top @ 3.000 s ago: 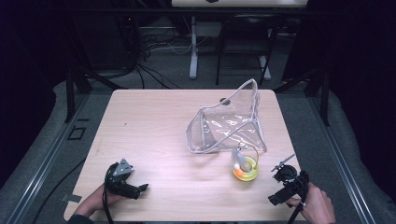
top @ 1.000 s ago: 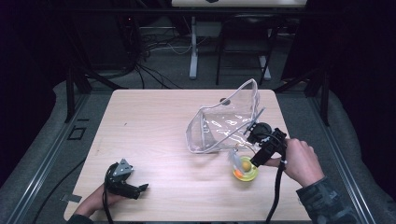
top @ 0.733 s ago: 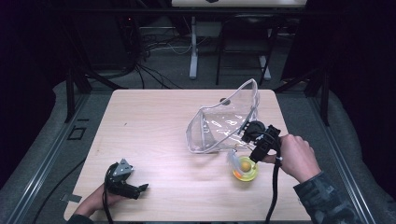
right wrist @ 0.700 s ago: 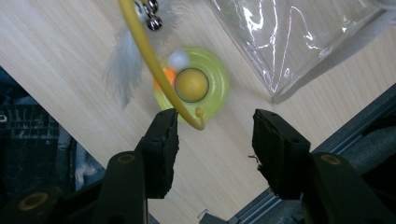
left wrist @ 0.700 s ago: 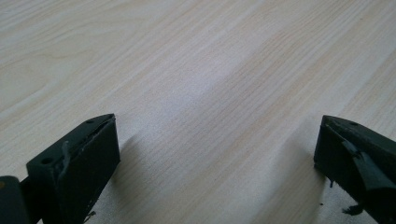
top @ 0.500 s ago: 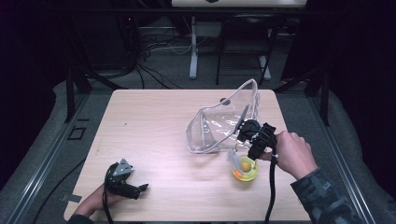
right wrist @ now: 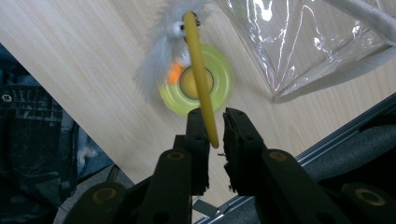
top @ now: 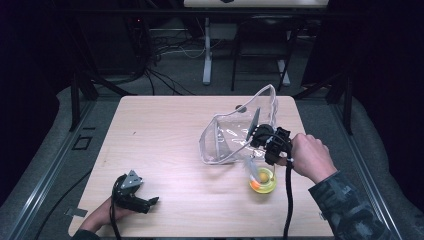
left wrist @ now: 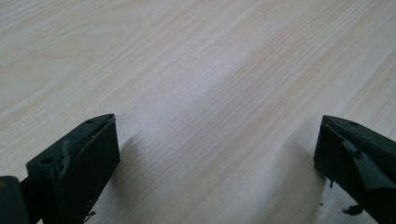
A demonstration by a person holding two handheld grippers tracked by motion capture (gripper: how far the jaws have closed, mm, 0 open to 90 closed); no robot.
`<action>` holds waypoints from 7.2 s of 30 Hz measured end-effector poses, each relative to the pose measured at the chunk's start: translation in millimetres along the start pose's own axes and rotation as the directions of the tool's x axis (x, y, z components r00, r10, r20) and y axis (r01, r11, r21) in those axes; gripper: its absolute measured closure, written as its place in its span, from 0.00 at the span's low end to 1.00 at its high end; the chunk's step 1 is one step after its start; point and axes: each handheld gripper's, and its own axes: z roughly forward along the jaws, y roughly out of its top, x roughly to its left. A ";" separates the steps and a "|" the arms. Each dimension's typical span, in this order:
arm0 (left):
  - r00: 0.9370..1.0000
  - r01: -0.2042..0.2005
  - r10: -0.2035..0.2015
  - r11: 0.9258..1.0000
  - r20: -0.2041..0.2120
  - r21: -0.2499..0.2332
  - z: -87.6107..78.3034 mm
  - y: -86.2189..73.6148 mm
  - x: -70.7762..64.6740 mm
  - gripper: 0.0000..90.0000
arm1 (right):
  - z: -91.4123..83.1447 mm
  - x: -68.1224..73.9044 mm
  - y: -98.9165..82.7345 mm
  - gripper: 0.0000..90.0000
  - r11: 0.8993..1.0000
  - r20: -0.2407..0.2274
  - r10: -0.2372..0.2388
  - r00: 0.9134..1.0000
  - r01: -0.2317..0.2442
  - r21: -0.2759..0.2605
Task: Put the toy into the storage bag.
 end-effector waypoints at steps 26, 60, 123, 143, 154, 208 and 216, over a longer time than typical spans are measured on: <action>1.000 0.005 -0.005 1.000 0.002 -0.001 0.2 -0.1 -0.3 0.00 | -16.2 -23.3 -13.6 0.97 0.998 -0.039 0.053 0.998 -0.054 -0.026; 1.000 -0.001 0.001 1.000 0.007 0.008 -0.7 0.3 0.3 0.00 | -29.8 -76.8 -50.0 0.97 0.977 -0.025 0.214 0.977 -0.213 0.024; 1.000 -0.001 0.001 1.000 0.007 0.007 -0.7 0.2 0.4 0.00 | -110.0 -144.6 -44.1 0.97 0.937 0.091 0.350 0.932 -0.347 -0.050; 1.000 -0.001 0.001 1.000 0.006 0.007 -0.8 0.2 0.3 0.00 | -136.5 -145.2 -37.3 0.97 0.935 0.125 0.352 0.927 -0.342 -0.097; 1.000 -0.001 0.001 1.000 0.007 0.007 -0.7 0.2 0.3 0.00 | -144.7 -144.3 -32.7 0.97 0.939 0.145 0.338 0.930 -0.324 -0.114; 1.000 -0.001 0.001 1.000 0.006 0.008 -0.9 0.1 0.3 0.00 | -195.0 -114.4 22.7 0.97 0.955 0.149 0.243 0.959 -0.209 -0.208; 1.000 -0.001 0.001 1.000 0.007 0.007 -0.9 0.1 0.3 0.00 | -193.8 -107.6 37.6 0.97 0.957 0.130 0.214 0.968 -0.181 -0.226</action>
